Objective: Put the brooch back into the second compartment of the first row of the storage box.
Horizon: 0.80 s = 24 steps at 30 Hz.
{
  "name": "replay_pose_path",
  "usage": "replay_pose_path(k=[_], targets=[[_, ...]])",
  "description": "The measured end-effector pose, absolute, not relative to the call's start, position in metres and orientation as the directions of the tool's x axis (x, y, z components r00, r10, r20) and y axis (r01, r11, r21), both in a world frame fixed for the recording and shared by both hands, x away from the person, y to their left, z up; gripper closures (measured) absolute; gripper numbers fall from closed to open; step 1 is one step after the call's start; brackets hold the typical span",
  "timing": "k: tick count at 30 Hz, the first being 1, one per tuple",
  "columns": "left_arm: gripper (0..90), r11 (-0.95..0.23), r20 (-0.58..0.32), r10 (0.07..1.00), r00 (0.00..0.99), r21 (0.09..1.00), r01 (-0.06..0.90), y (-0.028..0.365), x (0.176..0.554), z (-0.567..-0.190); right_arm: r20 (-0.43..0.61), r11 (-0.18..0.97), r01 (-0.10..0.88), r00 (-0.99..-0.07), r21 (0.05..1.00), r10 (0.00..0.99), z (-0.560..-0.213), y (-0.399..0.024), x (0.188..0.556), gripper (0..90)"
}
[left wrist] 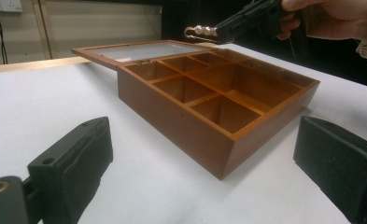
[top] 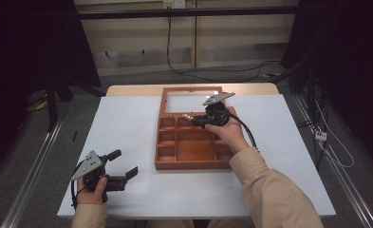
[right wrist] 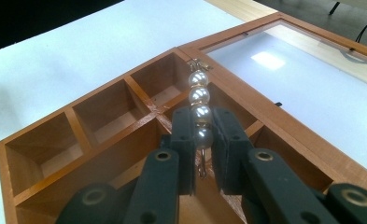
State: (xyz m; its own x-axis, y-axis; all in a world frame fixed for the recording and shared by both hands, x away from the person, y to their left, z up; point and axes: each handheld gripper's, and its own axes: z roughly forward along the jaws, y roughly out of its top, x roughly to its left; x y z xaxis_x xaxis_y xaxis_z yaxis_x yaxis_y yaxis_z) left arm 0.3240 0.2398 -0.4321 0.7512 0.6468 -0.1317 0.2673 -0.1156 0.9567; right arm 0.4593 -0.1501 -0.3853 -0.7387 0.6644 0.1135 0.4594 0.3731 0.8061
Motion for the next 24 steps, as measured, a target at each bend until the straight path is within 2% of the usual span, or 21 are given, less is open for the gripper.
replay_pose_path(k=[24], targets=[[4.6,-0.112,-0.137,0.642,0.754,0.956,0.270,0.2387,0.3240,-0.4323,0.115,0.364,0.470,-0.724,0.804,0.680,-0.3947,-0.1464,0.4670,80.6]])
